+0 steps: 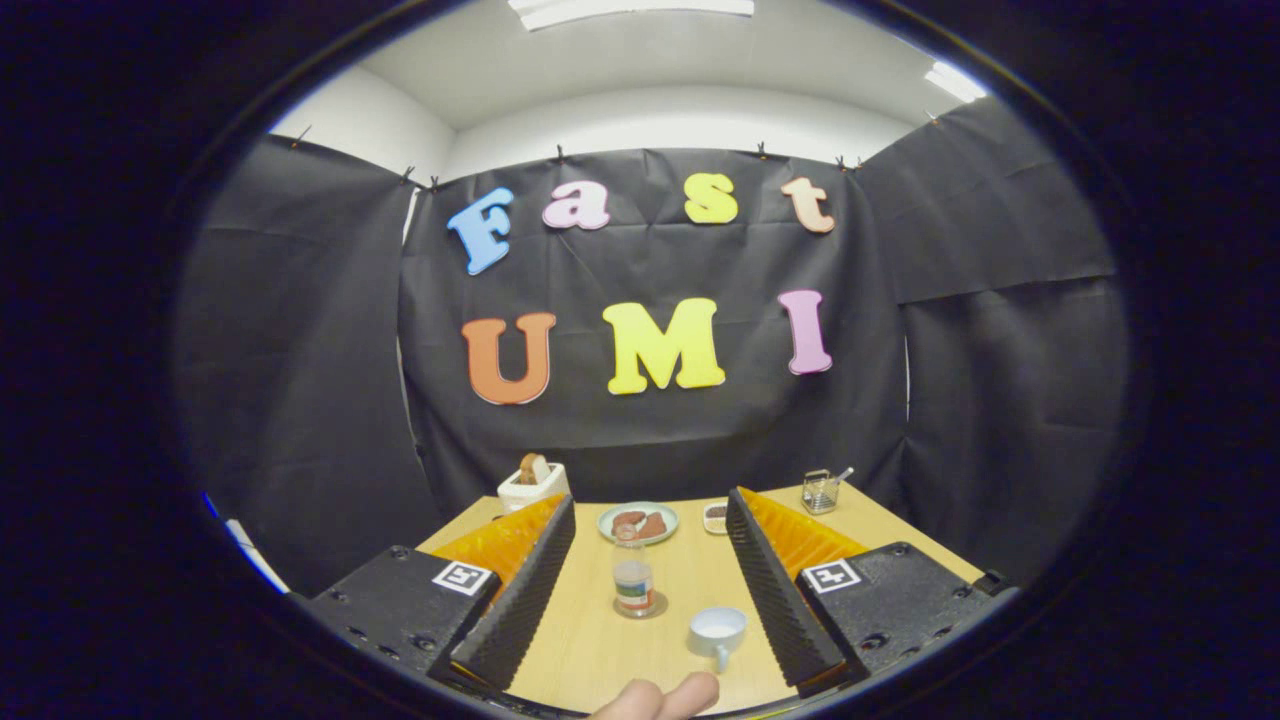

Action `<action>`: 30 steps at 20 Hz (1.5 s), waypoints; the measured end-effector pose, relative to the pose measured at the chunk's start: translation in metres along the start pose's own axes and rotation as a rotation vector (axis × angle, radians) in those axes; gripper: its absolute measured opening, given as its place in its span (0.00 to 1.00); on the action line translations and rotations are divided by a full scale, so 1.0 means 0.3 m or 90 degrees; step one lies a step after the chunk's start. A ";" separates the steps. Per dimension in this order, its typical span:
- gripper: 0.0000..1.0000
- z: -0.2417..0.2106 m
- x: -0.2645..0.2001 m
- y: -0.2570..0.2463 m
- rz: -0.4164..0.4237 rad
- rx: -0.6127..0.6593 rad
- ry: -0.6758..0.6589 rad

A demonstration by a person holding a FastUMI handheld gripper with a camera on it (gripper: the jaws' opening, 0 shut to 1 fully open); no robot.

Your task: Take the bottle from table, then pour the juice into the cup, finally place the bottle on the coaster

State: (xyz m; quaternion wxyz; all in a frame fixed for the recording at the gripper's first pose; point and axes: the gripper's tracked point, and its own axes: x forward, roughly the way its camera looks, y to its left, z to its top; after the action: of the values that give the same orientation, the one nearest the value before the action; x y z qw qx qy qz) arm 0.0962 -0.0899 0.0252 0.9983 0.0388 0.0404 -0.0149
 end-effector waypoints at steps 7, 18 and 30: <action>0.97 -0.022 -0.003 0.029 0.005 -0.035 -0.012; 0.97 -0.027 -0.048 0.047 0.000 -0.032 -0.032; 0.97 -0.082 -0.049 0.030 -0.010 -0.021 -0.034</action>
State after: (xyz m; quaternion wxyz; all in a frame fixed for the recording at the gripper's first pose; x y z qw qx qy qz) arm 0.0799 -0.0786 0.0026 0.9994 0.0217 0.0145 -0.0228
